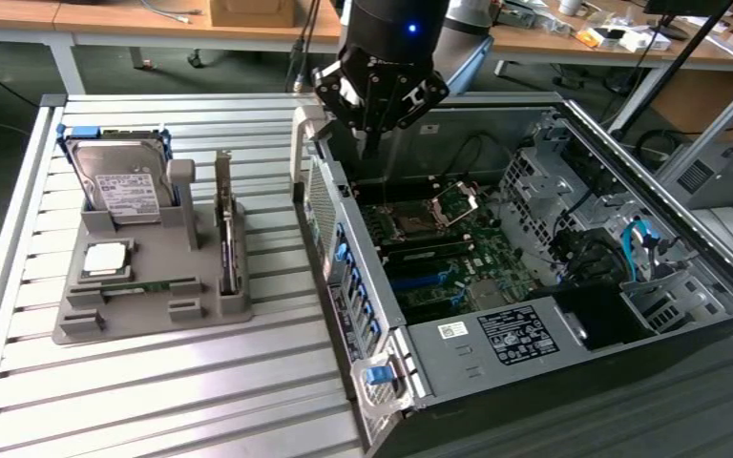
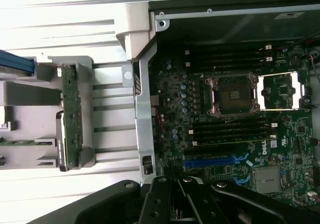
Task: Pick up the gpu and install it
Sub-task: 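Reach for the gpu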
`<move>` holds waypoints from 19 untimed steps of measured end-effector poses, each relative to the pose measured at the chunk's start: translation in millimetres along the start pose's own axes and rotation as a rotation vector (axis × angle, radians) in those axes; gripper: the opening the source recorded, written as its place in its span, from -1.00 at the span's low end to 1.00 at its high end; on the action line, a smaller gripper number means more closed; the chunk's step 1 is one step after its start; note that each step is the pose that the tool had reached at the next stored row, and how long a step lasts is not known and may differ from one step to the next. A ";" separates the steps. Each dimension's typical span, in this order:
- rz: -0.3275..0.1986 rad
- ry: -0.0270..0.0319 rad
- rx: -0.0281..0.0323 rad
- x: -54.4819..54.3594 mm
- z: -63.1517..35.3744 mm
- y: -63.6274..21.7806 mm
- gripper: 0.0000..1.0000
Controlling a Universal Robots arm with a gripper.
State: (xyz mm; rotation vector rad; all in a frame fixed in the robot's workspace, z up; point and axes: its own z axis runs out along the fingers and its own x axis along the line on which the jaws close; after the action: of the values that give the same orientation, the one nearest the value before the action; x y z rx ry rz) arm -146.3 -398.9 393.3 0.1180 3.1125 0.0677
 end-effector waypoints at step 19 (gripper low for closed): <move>0.000 0.0000 0.0000 6.4 -0.2 -0.5 -0.73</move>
State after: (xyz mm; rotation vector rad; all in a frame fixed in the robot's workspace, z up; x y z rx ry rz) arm -152.8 -398.9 393.3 0.1180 3.1125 0.0677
